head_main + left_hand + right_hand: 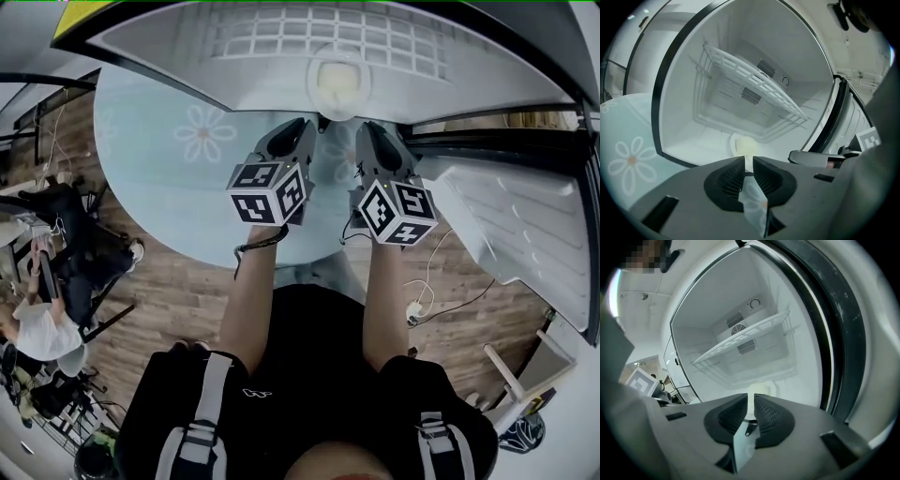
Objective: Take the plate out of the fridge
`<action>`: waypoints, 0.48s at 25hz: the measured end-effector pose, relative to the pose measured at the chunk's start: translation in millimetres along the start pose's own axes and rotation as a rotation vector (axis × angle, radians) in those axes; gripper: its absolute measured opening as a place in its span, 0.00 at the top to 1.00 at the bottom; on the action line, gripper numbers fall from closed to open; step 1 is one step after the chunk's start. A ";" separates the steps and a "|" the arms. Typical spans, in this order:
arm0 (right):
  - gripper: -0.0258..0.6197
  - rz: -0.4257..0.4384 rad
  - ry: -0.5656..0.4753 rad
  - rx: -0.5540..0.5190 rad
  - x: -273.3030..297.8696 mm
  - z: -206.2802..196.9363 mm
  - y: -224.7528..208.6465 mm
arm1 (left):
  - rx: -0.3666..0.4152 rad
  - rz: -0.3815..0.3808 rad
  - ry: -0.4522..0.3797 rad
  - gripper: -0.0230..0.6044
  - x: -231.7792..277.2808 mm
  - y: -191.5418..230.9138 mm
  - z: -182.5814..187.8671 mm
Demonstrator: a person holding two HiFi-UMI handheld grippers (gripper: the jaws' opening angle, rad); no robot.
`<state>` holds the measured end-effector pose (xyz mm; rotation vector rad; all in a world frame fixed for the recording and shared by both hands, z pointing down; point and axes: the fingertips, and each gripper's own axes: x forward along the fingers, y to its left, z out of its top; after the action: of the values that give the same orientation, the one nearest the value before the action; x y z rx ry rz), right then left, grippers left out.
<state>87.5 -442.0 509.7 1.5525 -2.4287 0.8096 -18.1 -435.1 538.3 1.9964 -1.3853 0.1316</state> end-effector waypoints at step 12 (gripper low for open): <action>0.84 -0.075 0.058 0.020 44.2 -16.0 -29.3 | -0.044 0.019 0.015 0.87 41.6 24.0 3.1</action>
<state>90.5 -478.4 551.3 1.5940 -2.3147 0.8554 -21.9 -474.2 566.1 1.9426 -1.3858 0.1234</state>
